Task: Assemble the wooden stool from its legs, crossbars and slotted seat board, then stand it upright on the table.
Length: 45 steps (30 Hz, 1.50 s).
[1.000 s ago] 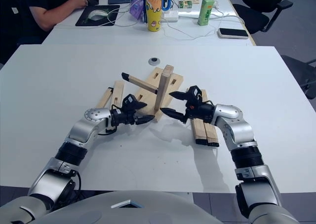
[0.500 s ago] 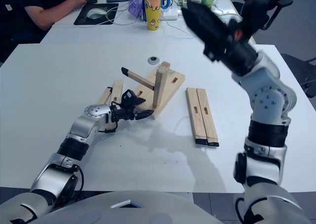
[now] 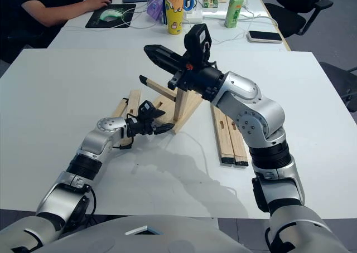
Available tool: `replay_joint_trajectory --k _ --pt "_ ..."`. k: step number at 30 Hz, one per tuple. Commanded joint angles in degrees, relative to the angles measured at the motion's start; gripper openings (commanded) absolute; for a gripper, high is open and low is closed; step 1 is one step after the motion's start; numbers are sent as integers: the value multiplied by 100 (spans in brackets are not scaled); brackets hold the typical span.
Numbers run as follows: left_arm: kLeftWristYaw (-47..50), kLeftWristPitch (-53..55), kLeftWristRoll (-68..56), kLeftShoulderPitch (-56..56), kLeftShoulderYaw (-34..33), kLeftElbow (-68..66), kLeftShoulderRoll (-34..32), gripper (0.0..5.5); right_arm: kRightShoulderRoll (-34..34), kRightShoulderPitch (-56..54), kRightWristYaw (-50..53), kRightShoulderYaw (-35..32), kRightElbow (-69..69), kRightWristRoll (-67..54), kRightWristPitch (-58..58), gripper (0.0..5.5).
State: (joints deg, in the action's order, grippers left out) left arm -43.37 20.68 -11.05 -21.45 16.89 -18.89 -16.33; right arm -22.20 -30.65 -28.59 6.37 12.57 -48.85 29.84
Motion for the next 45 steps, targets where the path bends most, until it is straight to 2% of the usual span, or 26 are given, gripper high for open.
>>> replay_joint_trajectory --k 1,4,6,9,11,16,21,24,29,36,45 --pt "118 618 358 615 245 -645 -128 372 457 -167 -194 -1129 100 -1611 177 3" --pt "152 569 319 593 179 -605 -108 372 258 86 -706 -1411 743 -2939 741 3" --pt "171 469 283 620 114 -470 -111 372 -104 586 -1222 -1256 1015 -3005 1122 3" --pt "84 149 154 652 -22 -201 -104 372 -825 1613 -2052 -775 1205 -2312 1478 3" --pt "32 78 89 653 -94 -83 -89 372 -1002 2017 -2167 -367 893 -1435 1289 3" --pt "-224 283 0 697 -147 381 -274 372 -461 2285 -1443 444 -114 594 414 3" --pt "-279 629 -182 712 -716 1136 -912 372 249 2502 -1082 867 -284 1351 -48 3" --pt "-313 693 -48 680 -829 1140 -1279 372 761 2454 -459 881 -551 1757 -188 3" --pt "-418 625 122 464 -969 888 -1721 372 1473 2270 477 504 -807 2088 -341 3" --pt "-394 646 80 506 -1029 921 -1674 372 1260 2173 909 204 -397 2460 -73 3" --pt "-11 902 -50 840 -840 1450 -972 372 566 1928 623 190 -515 3173 -79 3"
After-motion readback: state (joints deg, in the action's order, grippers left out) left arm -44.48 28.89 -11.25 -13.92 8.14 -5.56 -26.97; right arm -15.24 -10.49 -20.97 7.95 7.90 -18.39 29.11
